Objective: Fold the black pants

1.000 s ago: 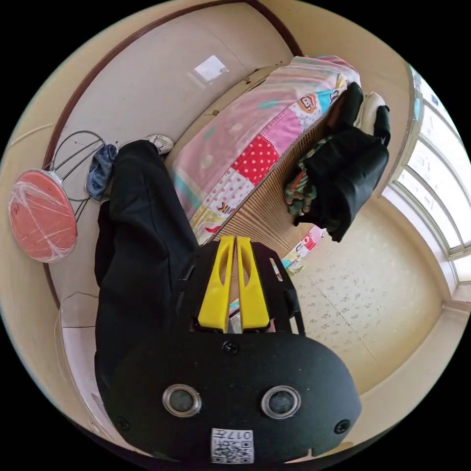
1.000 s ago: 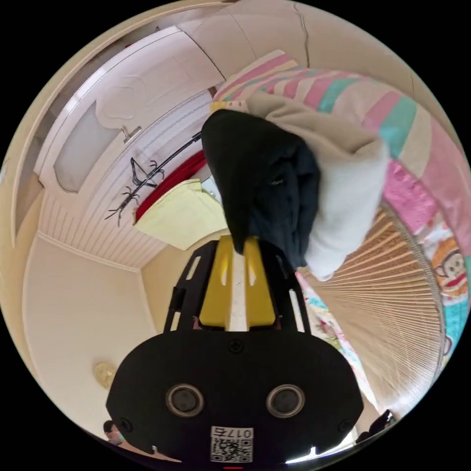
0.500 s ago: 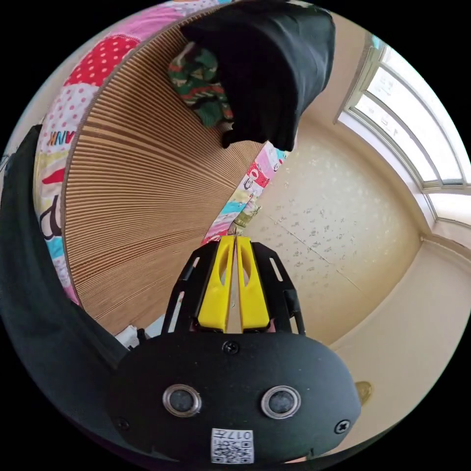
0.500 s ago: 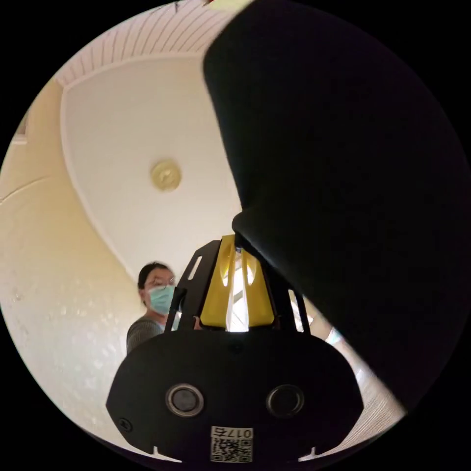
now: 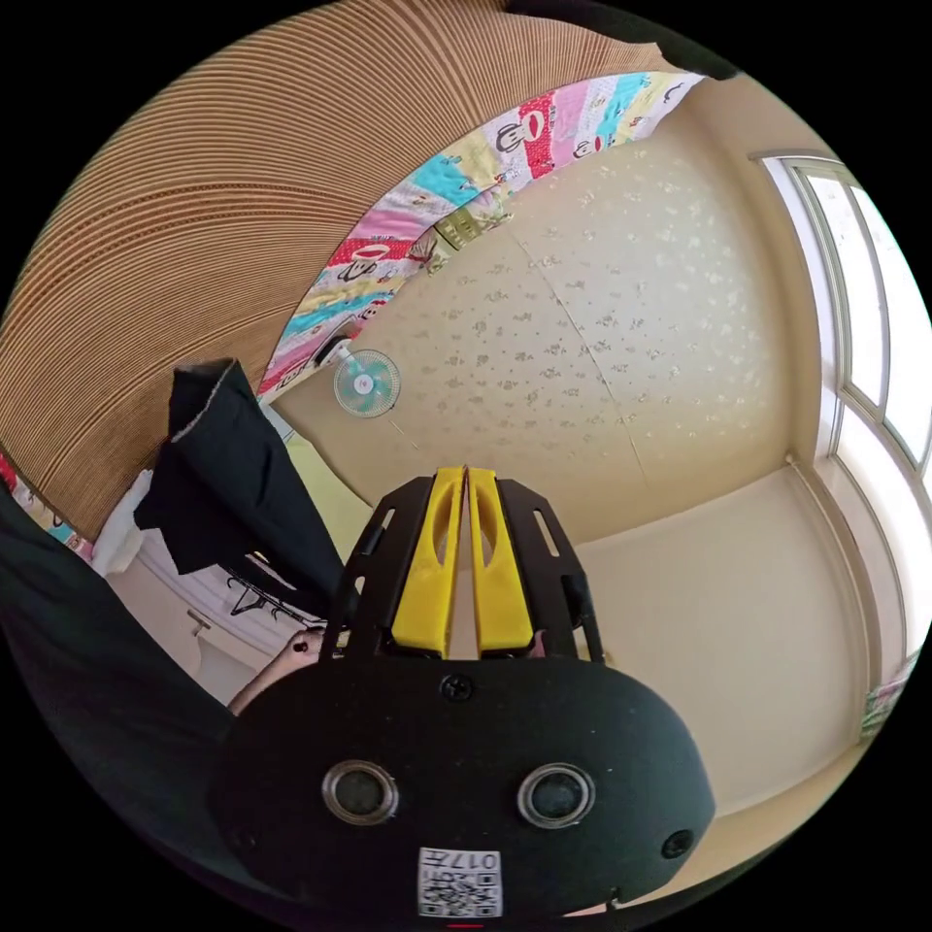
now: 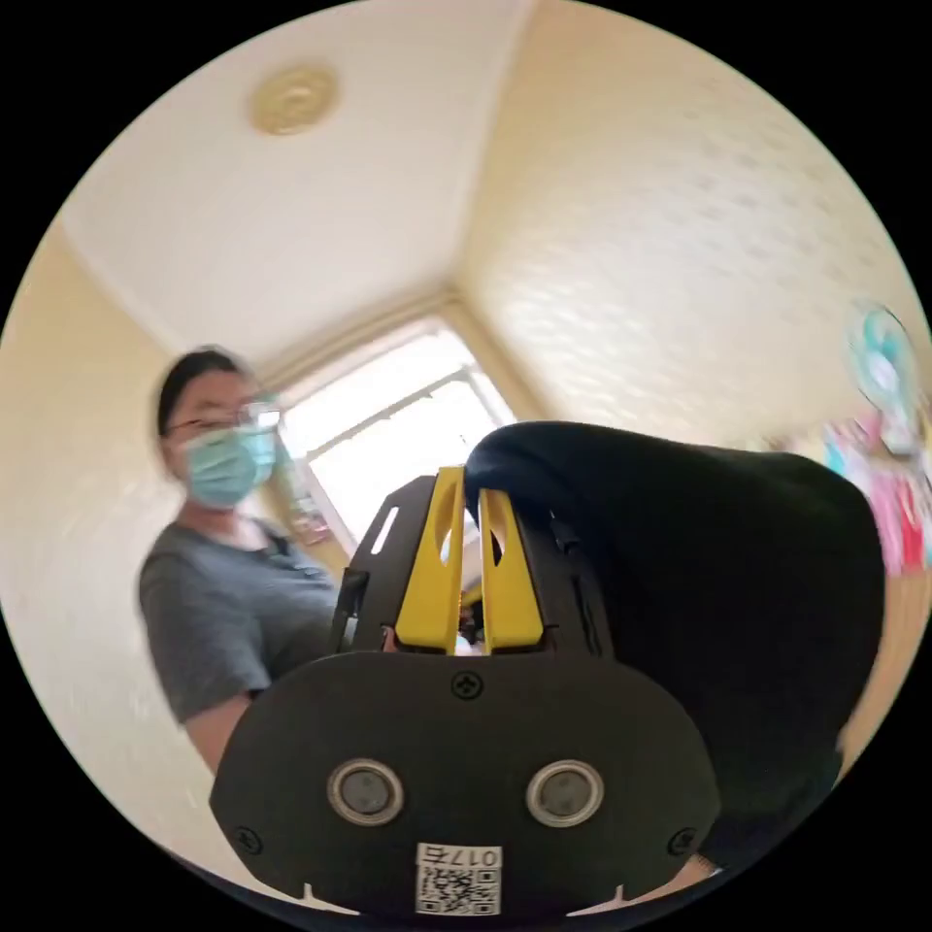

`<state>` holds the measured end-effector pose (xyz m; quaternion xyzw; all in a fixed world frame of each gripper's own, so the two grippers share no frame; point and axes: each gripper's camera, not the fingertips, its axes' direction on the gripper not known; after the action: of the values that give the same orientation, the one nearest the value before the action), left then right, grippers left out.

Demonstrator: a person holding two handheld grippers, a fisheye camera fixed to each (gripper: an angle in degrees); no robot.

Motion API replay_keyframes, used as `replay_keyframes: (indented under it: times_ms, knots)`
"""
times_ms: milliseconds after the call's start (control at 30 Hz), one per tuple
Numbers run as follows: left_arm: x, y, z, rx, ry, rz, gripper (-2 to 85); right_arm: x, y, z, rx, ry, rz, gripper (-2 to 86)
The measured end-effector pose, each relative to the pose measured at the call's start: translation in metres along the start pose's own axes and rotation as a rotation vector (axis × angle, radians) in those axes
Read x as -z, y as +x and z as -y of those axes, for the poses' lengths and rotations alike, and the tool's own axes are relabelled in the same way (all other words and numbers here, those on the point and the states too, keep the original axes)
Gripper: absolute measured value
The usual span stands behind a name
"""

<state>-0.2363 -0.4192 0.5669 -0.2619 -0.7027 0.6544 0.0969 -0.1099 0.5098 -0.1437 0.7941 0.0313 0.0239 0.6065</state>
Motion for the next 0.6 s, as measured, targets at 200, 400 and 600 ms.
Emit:
replay_keyframes:
  times_ms: [200,400,600]
  knots:
    - [0.051,-0.034,-0.004,0.015,0.092,0.043,-1.0,-0.028,0.14,-0.109,-0.772,-0.239,-0.998,1.2]
    - [0.094,-0.06,-0.008,-0.026,0.192,0.065,-1.0,-0.116,0.209,-0.186,-0.899,-0.361,-0.316,5.9]
    - [0.102,-0.107,-0.009,-0.005,0.224,0.083,-1.0,-0.219,0.296,-0.273,-1.269,-0.61,-0.058,12.7]
